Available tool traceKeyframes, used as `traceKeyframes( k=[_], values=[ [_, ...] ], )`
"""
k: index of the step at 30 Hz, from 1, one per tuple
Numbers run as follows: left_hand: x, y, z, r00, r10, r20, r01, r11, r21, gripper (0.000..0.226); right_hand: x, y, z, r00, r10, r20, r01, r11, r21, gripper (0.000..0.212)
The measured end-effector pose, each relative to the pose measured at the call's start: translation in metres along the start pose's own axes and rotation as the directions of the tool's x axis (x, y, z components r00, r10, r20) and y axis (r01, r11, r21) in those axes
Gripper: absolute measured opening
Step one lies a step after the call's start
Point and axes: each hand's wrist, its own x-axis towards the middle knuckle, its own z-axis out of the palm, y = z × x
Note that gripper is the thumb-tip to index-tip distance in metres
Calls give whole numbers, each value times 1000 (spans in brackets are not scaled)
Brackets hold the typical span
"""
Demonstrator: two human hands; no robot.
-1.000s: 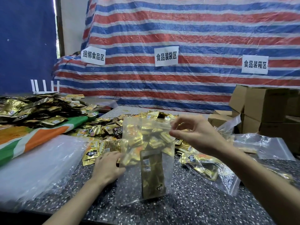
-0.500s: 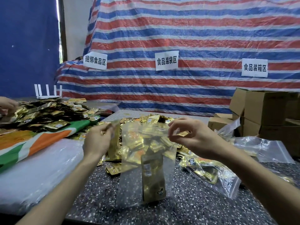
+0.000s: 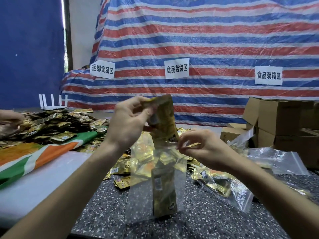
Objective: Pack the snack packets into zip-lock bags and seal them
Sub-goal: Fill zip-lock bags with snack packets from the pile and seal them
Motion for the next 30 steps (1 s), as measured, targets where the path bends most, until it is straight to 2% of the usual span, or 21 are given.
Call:
traceKeyframes(
  k=[4, 7, 10, 11, 15, 19, 20, 22, 25, 26, 28, 30],
  values=[
    [-3, -8, 12, 986, -80, 143, 59, 987, 149, 12, -1, 0, -2, 1000, 10, 0, -10, 1000, -1, 5],
    [-2, -14, 10, 972, -119, 201, 52, 950, 307, 10, -1, 1, -2, 1000, 9, -12, -9, 1000, -5, 6],
    [2, -19, 0, 950, -122, 288, -91, 774, 627, 12, 0, 1, -2, 999, 36, -15, -36, 999, -8, 6],
    [3, -19, -4, 932, -156, 328, -112, 735, 668, 12, 0, 1, -2, 999, 39, -15, -39, 999, -11, 5],
    [1, -20, -10, 831, -289, 475, -134, 725, 676, 11, 0, 1, -1, 999, 44, -21, -45, 998, -51, 5],
    [-3, -15, -21, 759, -372, 534, -144, 705, 695, 55, 2, 2, 0, 996, 48, -77, -56, 994, -96, 10],
    [-3, -13, -26, 728, -395, 560, -154, 702, 695, 54, 1, 3, 1, 996, 47, -82, -56, 993, -108, 11],
    [-2, -13, -36, 698, -413, 586, -236, 639, 732, 38, 0, 3, 0, 995, 45, -92, -56, 991, -120, 11],
    [1, -14, -51, 738, -395, 548, -332, 495, 803, 16, -1, 6, -5, 991, 42, -124, -57, 991, -119, 10],
    [1, -15, -54, 752, -383, 536, -325, 492, 808, 14, -1, 7, -6, 989, 40, -141, -56, 992, -112, 10],
    [-3, -19, -56, 741, -383, 551, -228, 629, 744, 6, -2, 9, -9, 986, 40, -160, -54, 995, -84, 9],
    [-12, -25, -49, 699, -407, 588, -106, 754, 648, 23, -3, 11, -9, 985, 42, -165, -56, 995, -78, 11]
  ],
)
